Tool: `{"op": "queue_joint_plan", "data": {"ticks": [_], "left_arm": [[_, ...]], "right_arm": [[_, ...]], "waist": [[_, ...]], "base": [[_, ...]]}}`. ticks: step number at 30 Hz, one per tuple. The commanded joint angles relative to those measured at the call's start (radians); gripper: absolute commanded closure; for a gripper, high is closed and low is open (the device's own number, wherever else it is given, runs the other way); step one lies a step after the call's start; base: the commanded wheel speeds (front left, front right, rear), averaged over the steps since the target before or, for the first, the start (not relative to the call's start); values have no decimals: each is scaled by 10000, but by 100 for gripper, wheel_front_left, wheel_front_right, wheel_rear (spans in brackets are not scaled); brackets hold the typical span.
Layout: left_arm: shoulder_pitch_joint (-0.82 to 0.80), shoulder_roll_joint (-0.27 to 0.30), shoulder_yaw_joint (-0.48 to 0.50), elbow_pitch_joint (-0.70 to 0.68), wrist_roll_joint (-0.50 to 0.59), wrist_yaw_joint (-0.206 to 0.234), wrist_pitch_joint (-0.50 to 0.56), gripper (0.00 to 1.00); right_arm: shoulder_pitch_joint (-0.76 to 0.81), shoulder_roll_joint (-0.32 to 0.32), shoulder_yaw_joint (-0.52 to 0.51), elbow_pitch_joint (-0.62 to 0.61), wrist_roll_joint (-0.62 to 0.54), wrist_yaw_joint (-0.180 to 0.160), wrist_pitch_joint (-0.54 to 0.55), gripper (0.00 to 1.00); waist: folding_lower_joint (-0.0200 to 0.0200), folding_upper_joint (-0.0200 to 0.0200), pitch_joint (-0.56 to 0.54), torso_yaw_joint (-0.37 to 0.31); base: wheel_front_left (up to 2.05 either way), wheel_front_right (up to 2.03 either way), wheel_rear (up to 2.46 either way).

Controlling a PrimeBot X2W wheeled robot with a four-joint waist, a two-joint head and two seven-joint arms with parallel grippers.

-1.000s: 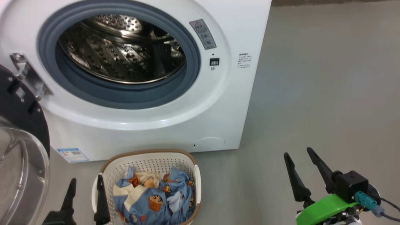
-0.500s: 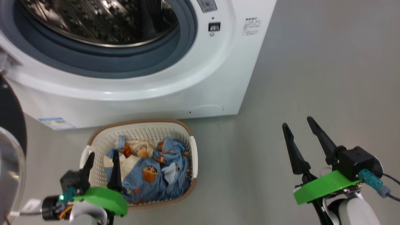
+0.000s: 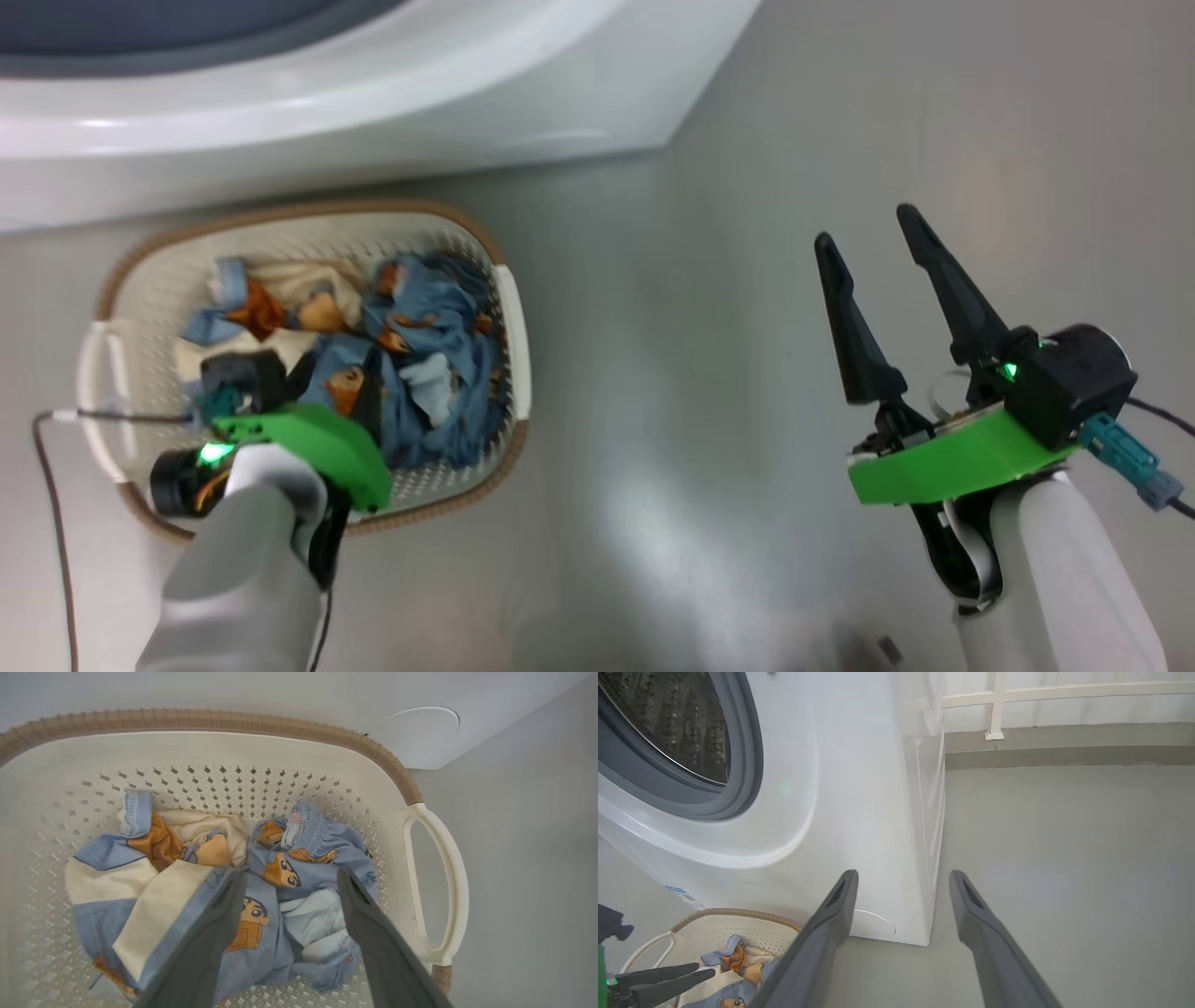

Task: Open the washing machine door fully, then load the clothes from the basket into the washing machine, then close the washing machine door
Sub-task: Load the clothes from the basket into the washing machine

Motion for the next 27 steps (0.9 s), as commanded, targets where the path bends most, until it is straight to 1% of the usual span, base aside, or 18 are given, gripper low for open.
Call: {"op": "queue_joint_plan", "data": {"ticks": [1, 5, 7, 14, 19, 27], "left_arm": [[-94, 176, -54, 12, -372, -26, 148, 0], [-356, 156, -656, 9, -1162, -29, 594, 0], [-417, 185, -799, -20, -1341, -30, 672, 0], [-777, 591, -1547, -26, -2441, -31, 1090, 0], [-1102, 895, -1870, 212, -2895, -31, 1174, 0], [-1531, 1104, -2338, 534, -3351, -32, 1211, 0]], "right_arm": [[-69, 40, 328, -151, 117, 16, -122, 0], [-309, 40, 450, -4, 292, 16, -291, 0], [-360, 40, 470, 40, 334, 16, -331, 0], [-658, 40, 715, 343, 578, 16, -566, 0], [-794, 40, 803, 479, 706, 16, -661, 0], [-905, 40, 981, 628, 906, 16, -729, 0]], "waist": [[0, 0, 865, -522], [0, 0, 1281, -753], [0, 0, 1375, -800], [0, 0, 1825, -1168], [0, 0, 2120, -1412], [0, 0, 2419, -1655]], "base": [[0, 0, 0], [0, 0, 0], [0, 0, 0], [0, 0, 0], [0, 0, 0], [0, 0, 0]]}}
